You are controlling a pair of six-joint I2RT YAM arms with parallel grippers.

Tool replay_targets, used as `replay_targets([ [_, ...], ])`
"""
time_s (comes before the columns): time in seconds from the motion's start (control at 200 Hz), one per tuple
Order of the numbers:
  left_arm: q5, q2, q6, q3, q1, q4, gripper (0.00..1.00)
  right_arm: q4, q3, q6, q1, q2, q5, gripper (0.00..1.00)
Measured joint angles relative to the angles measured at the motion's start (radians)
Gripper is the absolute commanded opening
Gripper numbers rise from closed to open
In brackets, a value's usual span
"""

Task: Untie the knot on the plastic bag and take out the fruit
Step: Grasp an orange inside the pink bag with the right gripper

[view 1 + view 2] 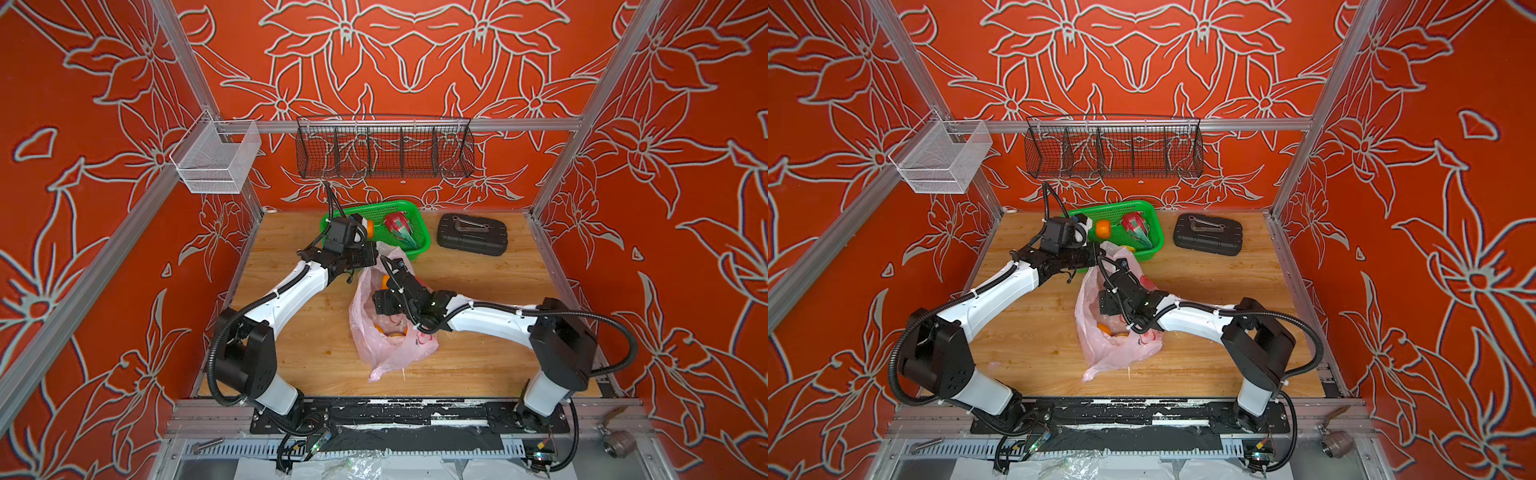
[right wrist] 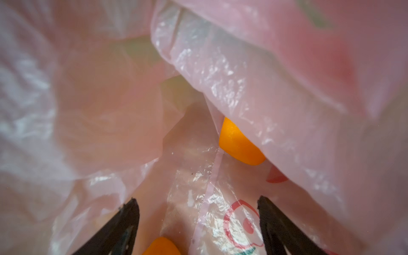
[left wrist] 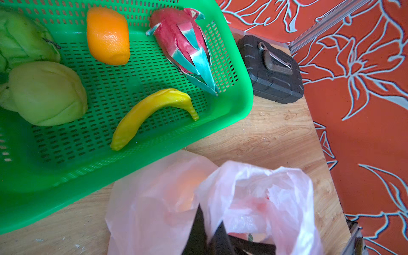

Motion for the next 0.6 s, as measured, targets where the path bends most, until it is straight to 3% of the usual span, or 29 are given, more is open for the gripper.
replay_targets([
  [0.18,0.006,0.007,-0.016,0.001,0.0,0.016,0.0,0.007,0.065,0.071,-0.024,0.082,0.053,0.87],
  [0.41,0.04,0.028,-0.018,0.016,0.0,0.027,0.0,0.05,0.112,0.072,-0.058,0.167,0.071,0.89],
  [0.6,0.059,0.041,-0.018,0.018,0.0,0.027,0.0,0.129,0.119,0.038,-0.082,0.239,0.077,0.74],
])
